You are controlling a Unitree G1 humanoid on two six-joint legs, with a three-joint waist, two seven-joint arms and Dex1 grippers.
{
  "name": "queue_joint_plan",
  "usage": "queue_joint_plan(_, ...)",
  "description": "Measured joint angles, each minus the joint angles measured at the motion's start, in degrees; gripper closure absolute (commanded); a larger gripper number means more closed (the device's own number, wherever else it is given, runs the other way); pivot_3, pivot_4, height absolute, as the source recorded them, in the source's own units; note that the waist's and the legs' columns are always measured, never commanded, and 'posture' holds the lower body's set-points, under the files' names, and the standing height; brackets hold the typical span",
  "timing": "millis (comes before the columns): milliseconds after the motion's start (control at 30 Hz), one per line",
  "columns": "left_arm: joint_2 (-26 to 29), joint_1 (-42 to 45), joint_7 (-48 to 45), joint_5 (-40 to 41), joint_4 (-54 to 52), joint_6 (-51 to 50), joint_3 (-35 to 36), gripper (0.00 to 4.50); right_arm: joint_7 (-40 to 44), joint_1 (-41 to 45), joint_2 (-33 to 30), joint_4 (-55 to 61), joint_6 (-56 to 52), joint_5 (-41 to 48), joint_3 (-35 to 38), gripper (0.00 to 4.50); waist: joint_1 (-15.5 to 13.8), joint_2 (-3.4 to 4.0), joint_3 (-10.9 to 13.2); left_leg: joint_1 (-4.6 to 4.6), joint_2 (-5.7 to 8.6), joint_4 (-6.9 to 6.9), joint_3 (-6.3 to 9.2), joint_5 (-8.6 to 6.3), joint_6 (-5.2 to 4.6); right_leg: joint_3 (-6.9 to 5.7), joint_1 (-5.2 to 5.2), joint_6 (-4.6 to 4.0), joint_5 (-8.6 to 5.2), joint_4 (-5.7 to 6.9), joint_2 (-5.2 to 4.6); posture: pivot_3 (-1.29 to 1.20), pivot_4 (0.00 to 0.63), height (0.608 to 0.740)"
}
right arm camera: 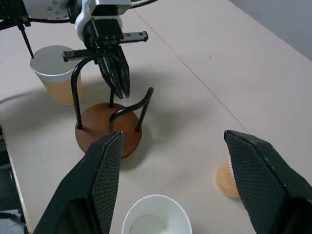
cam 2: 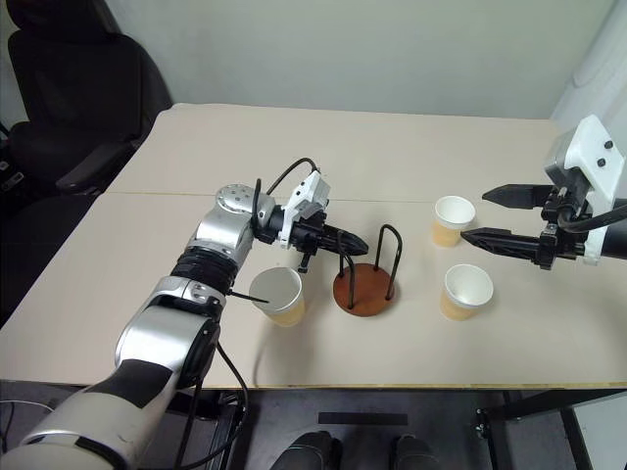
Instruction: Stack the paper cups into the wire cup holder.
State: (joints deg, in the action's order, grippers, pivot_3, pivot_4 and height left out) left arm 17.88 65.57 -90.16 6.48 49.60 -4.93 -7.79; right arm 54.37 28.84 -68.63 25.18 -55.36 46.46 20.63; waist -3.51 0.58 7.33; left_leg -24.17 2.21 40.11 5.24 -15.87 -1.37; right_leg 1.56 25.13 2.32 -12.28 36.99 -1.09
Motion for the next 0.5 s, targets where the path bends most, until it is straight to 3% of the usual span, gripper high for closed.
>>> queue_joint_plan(500, -1.0, -3.8, -0.1, 0.9, -2.6, 2.5, -4.5, 4.47, 2.1, -7.6, -1.9, 2.4, -0.1, 0.6, 3.3, 1.16, -0.1, 0.01, 0.0, 0.02, 0.0, 0.04, -0.06, 0.0, -0.01, 0.01, -0.03, 0.04, 0.0, 0.03, 0.0, 0.0, 0.15, 0.74)
